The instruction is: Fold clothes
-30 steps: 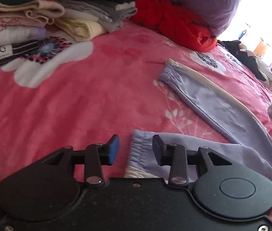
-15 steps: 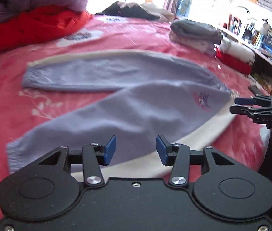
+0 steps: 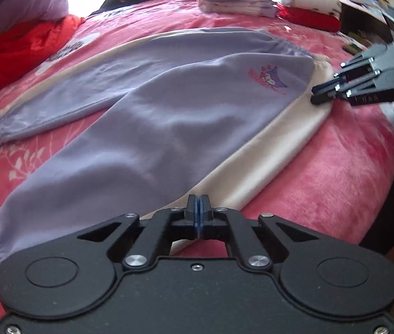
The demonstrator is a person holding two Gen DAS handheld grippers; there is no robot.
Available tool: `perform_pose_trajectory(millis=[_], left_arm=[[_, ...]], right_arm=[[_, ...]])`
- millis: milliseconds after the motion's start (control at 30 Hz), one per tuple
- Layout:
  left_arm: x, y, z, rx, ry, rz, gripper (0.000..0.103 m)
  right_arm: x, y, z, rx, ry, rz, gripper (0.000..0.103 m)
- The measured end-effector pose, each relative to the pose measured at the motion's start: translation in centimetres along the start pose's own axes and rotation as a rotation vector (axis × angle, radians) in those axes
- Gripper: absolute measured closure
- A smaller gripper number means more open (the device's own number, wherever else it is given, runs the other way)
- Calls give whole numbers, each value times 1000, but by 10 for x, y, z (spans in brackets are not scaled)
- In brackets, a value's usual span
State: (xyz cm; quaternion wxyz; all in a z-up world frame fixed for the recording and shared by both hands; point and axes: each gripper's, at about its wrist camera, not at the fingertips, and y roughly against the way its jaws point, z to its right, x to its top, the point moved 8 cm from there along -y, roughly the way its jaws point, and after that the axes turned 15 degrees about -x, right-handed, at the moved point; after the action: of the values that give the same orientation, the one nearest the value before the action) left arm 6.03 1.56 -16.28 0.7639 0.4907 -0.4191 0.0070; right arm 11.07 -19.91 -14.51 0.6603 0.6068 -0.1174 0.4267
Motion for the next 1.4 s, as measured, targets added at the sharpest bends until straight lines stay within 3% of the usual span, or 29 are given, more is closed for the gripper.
perform_pose_trajectory(millis=[67,200,300,333,367,400,433,467,533,700,733,767,800,833,867,933,1067,1233,1300,1400], left_arm=[[-3,6,13,-48,-37,3,103],[-5,14,17,-56,-53,10,103],[6,22,16,-31,-59,76,103],[9,23,11,5,-51,93,93],[9,23,6,28,-39,93,76],[9,22,1,44,-26,88,67],[7,22,-3,58,-20,83,58],[6,22,-6,65,-20,73,58],[5,18,-9,60,-47,41,58],[-2,-8,-24,35,-87,-70,60],[-1,-10,-23,31,-101,-79,73],[1,-11,-21,29,-119,-89,97],[2,-13,-18,28,-136,-98,99],[2,-14,-15,34,-161,-105,103],[3,-13,-12,42,-181,-105,103],[3,-5,-6,50,-209,-98,103],[1,18,5,37,-238,-65,103],[-15,10,6,38,-248,-107,103],[-13,17,6,29,-214,-91,103],[-5,39,-7,37,-80,-2,101]], right_arm=[[-4,8,-6,-4,56,-16,98],[-15,21,-7,-11,72,-26,101],[-9,34,-6,-12,57,27,101],[-3,38,-6,-9,50,63,101],[3,41,-7,-14,45,100,99],[9,44,-11,-24,65,132,91],[13,45,-16,-21,93,149,90],[18,44,-22,-10,118,160,86],[26,43,-35,23,166,184,56],[38,31,-69,87,338,188,50],[37,24,-74,97,373,157,51],[35,17,-79,108,408,118,53],[33,12,-83,134,424,92,68],[32,10,-87,154,426,81,75],[31,10,-90,157,441,80,76],[31,15,-93,153,466,94,94],[25,35,-91,153,456,123,95],[6,43,-89,142,491,108,101],[3,44,-86,123,468,123,100],[9,56,-74,143,363,155,99]])
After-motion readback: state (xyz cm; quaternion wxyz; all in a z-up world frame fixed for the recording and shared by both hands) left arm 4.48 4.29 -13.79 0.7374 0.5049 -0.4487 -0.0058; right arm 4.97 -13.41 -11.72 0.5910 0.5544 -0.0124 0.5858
